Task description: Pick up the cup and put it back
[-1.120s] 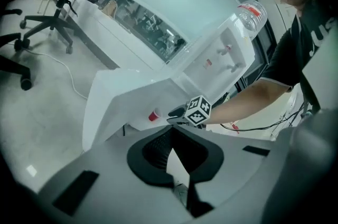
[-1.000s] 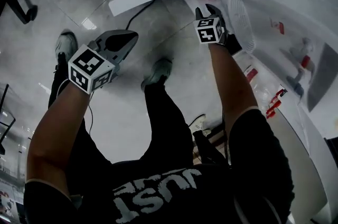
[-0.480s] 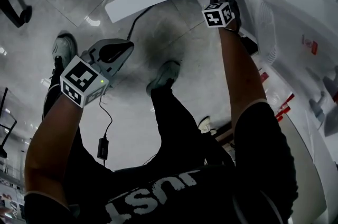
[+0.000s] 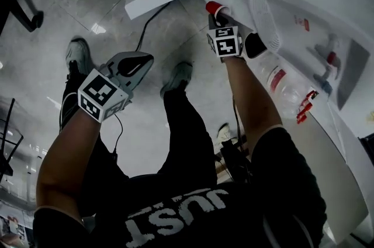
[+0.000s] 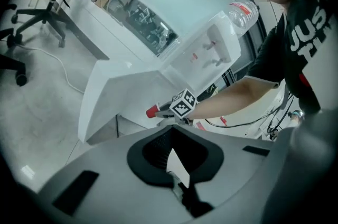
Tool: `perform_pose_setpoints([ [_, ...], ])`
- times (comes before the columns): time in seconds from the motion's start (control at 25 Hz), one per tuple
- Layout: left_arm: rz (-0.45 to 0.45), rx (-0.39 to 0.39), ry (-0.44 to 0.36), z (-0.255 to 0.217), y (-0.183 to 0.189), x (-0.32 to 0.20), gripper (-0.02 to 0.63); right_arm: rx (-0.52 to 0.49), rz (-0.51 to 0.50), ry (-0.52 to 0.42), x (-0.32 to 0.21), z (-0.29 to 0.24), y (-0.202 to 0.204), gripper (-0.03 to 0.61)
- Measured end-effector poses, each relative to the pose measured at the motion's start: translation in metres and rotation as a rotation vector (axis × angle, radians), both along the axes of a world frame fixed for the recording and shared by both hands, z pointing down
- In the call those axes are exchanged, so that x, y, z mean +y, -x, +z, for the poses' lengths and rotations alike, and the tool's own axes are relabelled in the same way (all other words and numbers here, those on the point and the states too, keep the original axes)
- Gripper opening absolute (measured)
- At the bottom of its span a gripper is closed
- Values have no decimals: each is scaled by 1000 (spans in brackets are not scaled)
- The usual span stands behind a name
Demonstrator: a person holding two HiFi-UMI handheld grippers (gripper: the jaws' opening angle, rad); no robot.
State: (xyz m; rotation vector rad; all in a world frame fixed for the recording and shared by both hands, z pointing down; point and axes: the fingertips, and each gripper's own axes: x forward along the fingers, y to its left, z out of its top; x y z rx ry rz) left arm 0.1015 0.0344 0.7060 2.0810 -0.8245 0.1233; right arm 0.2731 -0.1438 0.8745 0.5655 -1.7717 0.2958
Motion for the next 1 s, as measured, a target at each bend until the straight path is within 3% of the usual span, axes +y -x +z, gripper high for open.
perform_pose_setpoints([
  [0.24,-47,30,-59,-113,23,-13,8,-156,65,68,63,-147,49,43],
  [0.48,-51,56,-174,-268,59,-28,9,-357,89,68,93,-357,114,43],
  [0.68,34,39,-288,-405,100,-41,9,-527,134,-26,85,-550,158,43],
  [0.84,165,10,-436,-504,132,-50,8,-660,182,-181,86,-689,186,43],
  [1.0,216,37,-500,-599,128,-43,8,-761,160,-299,107,-808,186,43],
])
